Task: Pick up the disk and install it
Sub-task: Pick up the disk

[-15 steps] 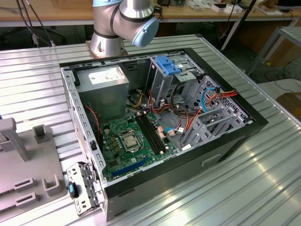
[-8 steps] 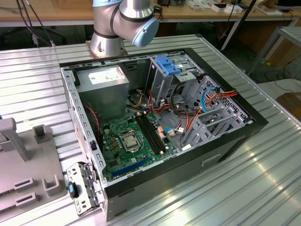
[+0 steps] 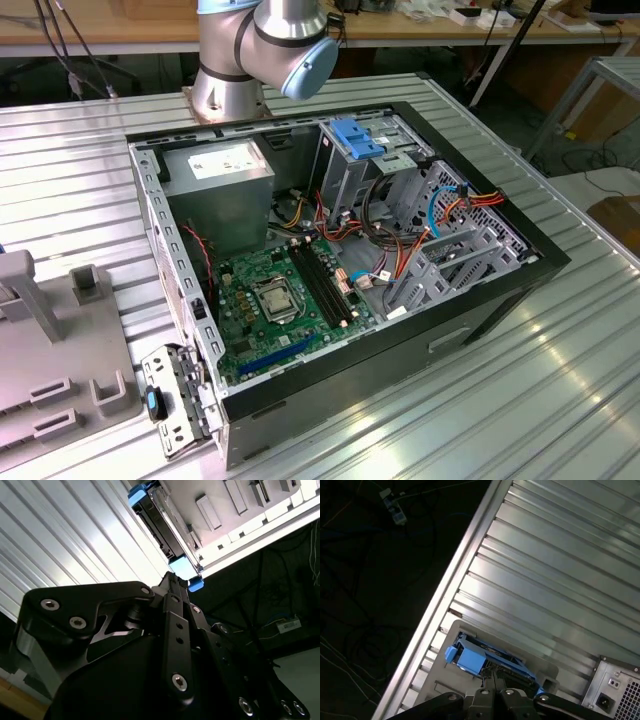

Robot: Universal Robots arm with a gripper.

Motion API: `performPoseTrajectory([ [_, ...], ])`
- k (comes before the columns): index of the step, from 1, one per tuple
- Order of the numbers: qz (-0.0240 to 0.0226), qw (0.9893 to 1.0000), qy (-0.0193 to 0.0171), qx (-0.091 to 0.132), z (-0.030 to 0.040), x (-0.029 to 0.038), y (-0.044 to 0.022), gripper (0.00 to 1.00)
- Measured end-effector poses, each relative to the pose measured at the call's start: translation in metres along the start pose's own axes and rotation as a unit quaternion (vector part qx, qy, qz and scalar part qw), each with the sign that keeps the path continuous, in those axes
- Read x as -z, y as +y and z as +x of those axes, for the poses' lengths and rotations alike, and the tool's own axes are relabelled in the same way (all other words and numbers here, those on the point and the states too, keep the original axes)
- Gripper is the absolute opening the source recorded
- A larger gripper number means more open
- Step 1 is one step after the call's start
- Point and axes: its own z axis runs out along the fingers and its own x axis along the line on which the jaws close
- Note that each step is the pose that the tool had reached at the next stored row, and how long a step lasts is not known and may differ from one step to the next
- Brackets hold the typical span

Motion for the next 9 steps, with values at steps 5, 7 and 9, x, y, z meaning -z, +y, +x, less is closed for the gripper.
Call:
performPoseTrajectory([
  [5,-0.0003,0.9999,0.0005,0.011,0.0,0.0,0.0,0.11],
  [7,-0.0004,0.9999,0.0007,0.016,0.0001,0.0,0.0,0.11],
  [9,-0.0005,0.9998,0.0009,0.02,0.0001,0.0,0.0001,0.11],
])
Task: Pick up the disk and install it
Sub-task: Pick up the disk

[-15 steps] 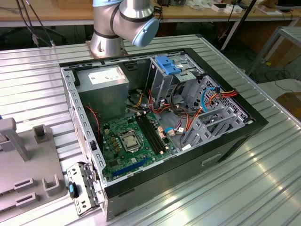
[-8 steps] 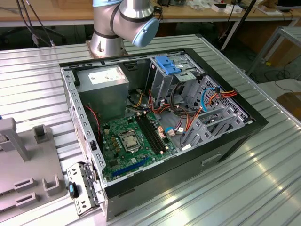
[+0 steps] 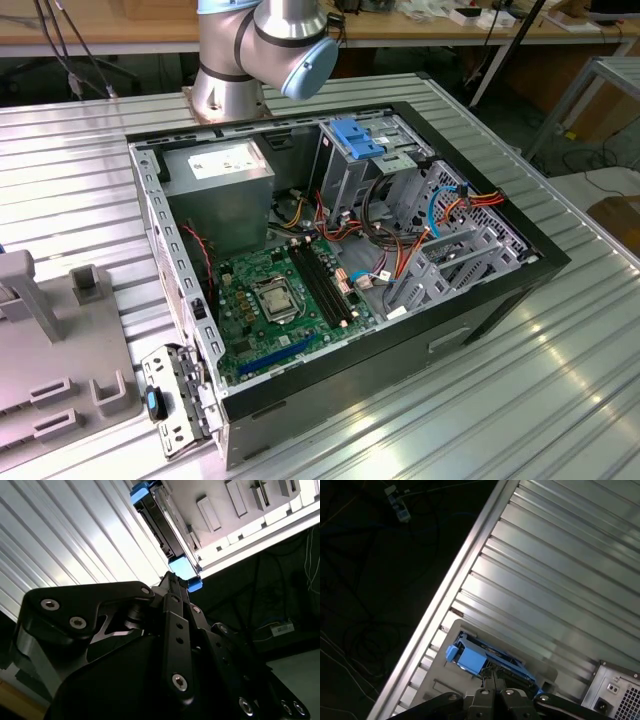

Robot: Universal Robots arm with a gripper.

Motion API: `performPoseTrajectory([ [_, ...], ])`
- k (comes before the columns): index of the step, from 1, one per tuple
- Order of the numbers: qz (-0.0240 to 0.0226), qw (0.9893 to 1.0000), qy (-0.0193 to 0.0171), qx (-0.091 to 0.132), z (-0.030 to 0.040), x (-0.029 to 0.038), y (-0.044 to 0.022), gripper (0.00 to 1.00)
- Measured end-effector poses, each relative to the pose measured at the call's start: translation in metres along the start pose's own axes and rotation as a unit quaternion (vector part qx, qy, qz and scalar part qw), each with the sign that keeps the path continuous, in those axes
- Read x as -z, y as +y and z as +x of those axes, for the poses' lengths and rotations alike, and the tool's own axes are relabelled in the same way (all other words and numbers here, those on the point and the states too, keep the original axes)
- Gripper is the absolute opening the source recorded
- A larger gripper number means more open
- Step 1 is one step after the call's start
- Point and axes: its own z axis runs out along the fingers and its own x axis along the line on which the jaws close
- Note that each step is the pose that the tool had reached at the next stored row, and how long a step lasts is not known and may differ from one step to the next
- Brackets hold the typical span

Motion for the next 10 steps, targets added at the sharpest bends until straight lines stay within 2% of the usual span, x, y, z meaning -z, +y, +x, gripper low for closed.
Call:
performPoseTrajectory([
  [7,-0.0004,0.9999,0.0006,0.014,0.0001,-0.0001,0.0001,0.11],
  [10,-0.001,0.9991,0.0018,0.042,0.0001,-0.0001,0.0001,0.11],
])
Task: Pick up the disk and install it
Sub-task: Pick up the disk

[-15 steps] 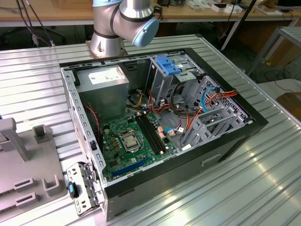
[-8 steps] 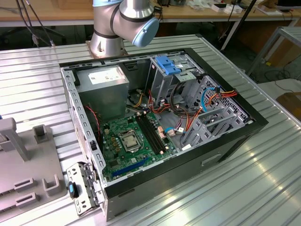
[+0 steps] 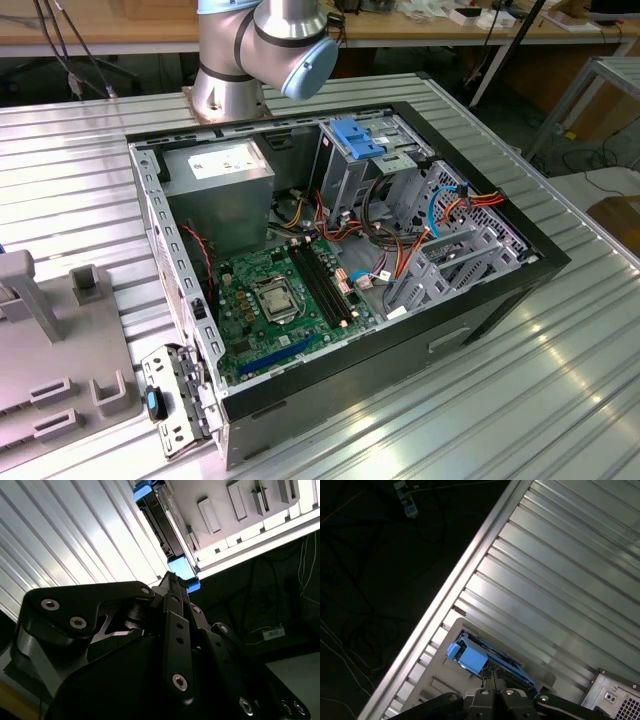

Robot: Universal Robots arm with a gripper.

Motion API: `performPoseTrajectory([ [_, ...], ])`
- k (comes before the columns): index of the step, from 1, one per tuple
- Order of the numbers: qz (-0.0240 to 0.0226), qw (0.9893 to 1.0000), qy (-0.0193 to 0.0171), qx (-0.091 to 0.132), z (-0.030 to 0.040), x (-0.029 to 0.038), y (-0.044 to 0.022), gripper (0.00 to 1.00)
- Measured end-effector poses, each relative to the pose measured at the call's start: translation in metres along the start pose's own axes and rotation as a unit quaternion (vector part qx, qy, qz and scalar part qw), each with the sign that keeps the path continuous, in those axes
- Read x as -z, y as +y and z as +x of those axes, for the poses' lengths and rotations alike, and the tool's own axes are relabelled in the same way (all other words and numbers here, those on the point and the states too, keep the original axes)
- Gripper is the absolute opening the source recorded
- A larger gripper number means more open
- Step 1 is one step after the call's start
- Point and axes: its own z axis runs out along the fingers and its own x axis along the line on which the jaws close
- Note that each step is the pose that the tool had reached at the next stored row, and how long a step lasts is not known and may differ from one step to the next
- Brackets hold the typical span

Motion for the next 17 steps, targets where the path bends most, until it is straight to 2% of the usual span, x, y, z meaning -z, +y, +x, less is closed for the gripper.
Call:
performPoseTrajectory([
  [2,-0.0006,0.9997,0.0011,0.025,0.0,0.0,0.0,0.11],
  [3,-0.001,0.9991,0.0019,0.042,0.0,0.0,0.0,0.11],
  [7,-0.0016,0.9979,0.0029,0.064,0.0,0.0,0.0,0.11],
  [12,-0.0022,0.9959,0.0041,0.09,0.0001,0.0,0.0,0.11],
  [17,-0.0029,0.9931,0.0052,0.117,0.0001,0.0,0.0001,0.11],
])
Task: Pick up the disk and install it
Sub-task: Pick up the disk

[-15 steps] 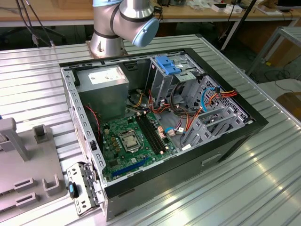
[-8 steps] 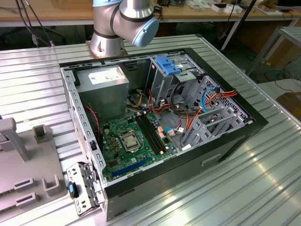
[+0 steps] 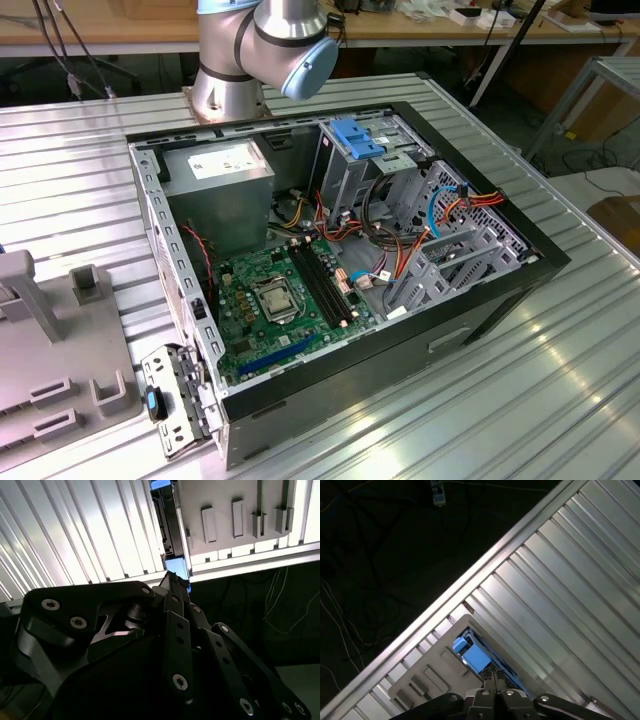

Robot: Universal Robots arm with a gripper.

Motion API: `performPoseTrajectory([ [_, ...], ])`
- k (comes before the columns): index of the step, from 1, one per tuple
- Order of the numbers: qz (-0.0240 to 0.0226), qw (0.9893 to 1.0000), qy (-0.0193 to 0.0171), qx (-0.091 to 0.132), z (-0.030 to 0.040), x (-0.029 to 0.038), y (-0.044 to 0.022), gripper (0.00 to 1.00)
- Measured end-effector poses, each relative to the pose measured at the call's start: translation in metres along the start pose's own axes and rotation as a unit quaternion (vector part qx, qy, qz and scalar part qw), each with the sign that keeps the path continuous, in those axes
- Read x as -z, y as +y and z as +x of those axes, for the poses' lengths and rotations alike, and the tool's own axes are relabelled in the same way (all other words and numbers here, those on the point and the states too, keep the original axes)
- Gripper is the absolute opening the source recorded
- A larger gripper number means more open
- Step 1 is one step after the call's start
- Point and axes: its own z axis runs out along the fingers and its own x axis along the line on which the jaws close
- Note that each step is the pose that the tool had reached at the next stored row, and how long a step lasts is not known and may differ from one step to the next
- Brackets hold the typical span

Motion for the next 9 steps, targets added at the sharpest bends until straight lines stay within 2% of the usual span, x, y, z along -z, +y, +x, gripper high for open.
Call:
performPoseTrajectory([
  [4,-0.0006,0.9997,0.0011,0.025,0.0,0.0,0.0,0.11],
  [9,-0.0011,0.999,0.002,0.045,0.0,0.0,0.0001,0.11],
])
